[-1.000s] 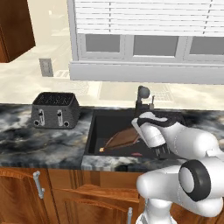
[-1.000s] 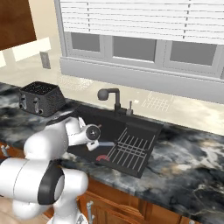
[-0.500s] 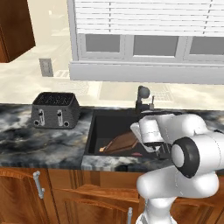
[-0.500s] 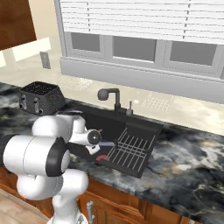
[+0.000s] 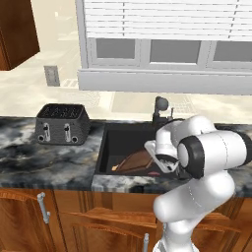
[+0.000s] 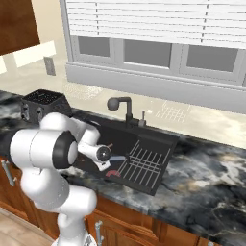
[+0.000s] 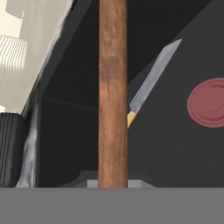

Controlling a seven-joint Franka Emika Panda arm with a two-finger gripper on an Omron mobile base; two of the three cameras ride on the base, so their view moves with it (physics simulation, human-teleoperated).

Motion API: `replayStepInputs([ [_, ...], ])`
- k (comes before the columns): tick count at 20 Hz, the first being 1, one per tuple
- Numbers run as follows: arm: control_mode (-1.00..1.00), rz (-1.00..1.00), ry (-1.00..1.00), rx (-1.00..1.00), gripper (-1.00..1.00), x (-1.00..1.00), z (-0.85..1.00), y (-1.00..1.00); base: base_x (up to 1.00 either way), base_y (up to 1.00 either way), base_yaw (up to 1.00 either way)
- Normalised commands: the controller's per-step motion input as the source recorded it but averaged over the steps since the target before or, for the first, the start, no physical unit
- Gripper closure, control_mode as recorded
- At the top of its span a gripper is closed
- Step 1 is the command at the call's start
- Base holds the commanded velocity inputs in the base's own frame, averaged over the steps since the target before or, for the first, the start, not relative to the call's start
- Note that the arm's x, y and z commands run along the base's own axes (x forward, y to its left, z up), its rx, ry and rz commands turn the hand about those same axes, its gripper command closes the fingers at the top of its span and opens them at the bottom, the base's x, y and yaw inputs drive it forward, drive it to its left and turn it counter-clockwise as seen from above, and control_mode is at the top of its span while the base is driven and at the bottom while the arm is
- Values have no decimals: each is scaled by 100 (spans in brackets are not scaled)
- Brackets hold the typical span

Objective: Move the cutting board and knife to the sink. Then move spray from the cabinet to the counter.

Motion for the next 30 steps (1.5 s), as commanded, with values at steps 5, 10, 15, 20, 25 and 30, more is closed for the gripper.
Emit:
replayStepInputs([
  [5, -100, 0, 0, 0, 100, 24, -18, 1, 0, 0, 0],
  [10, -100, 0, 0, 0, 100, 21, -21, 0, 0, 0, 0],
  [15, -100, 0, 0, 0, 100, 26, -18, 2, 0, 0, 0],
  [20, -100, 0, 1, 0, -100, 26, -15, 7, 0, 0, 0],
  [25, -100, -1, 8, 0, -100, 15, 1, 9, 0, 0, 0],
  [30, -100, -5, 10, -1, -100, -2, 46, 3, 0, 0, 0],
])
